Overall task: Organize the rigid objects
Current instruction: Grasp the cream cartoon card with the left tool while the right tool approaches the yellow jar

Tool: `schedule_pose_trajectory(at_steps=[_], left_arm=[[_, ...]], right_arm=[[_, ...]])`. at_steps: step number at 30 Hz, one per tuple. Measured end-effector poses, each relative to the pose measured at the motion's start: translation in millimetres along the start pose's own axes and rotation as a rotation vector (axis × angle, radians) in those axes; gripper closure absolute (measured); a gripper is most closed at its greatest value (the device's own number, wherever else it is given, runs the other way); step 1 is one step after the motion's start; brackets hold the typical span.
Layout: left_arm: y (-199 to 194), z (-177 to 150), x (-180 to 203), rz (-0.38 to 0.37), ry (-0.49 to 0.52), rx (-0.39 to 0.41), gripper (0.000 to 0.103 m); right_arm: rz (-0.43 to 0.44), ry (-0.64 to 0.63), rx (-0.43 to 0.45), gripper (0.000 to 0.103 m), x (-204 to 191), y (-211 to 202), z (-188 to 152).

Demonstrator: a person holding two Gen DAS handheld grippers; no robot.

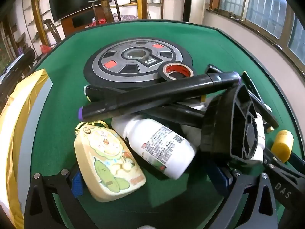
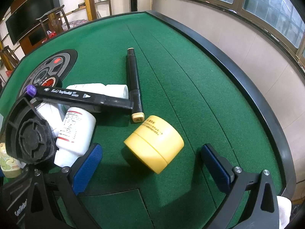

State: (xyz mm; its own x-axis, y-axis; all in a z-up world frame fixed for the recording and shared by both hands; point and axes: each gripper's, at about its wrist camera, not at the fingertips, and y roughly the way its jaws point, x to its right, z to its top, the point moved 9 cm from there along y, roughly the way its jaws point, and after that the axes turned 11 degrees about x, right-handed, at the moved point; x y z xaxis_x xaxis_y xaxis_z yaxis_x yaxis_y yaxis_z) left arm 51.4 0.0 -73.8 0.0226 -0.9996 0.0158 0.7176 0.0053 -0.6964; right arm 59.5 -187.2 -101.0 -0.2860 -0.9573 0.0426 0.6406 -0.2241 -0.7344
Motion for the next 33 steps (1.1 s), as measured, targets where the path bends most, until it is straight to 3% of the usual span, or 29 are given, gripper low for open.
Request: schedule_pose_trajectory(at_steps=[9, 14, 16, 18, 23, 27, 29, 31, 32, 33], left_arm=[[-0.5, -0.5, 0.0, -0.019, 0.024, -0.010, 0.000], [-12.7, -13.0, 0.8, -0.130, 0.130, -0.040, 0.000], [-21.5, -19.7, -2.0, -0.151, 0.120, -0.021, 0.000], [-25.4, -23.4, -5.3, -0.143, 0.114, -0.019, 0.000], [-29.1, -26.7, -5.6, -0.098, 0.145, -0.048, 0.000], [-31.0, -28.3, -9.8, -0.135, 0.138, -0.072, 0.001], [-41.4, -22.8, -18.9, -0.196, 0.058, -0.054, 0.006], [-58.7, -12.5, -35.5, -0.236, -0.039, -0.025, 0.011], [-73.7, 0.0, -45.1, -0.239, -0.061, 0.024, 0.011], [-96.3, 17.3, -56.2, -0.231, -0.076, 0.115, 0.011]], right_arm=[[0.005, 0.004, 0.009, 0.000, 0.0, -0.1, 0.1], [0.017, -0.001, 0.005, 0.000, -0.2, -0.4, -0.8], [0.040, -0.029, -0.051, 0.000, -2.0, 1.8, -1.9], [0.049, -0.044, -0.095, 0.000, -2.5, 3.7, -2.4], [0.074, -0.082, -0.103, 0.000, -3.4, 3.3, -4.3], [0.062, -0.089, -0.089, 0.000, 0.2, 0.2, -2.7], [0.038, -0.056, -0.049, 0.000, 9.0, -12.7, -1.1], [0.055, -0.024, 0.054, 0.000, 19.8, -39.0, 5.3], [0.051, -0.020, 0.110, 0.000, 24.0, -51.6, 9.5], [0.024, -0.014, 0.221, 0.000, 32.9, -73.8, 18.1]])
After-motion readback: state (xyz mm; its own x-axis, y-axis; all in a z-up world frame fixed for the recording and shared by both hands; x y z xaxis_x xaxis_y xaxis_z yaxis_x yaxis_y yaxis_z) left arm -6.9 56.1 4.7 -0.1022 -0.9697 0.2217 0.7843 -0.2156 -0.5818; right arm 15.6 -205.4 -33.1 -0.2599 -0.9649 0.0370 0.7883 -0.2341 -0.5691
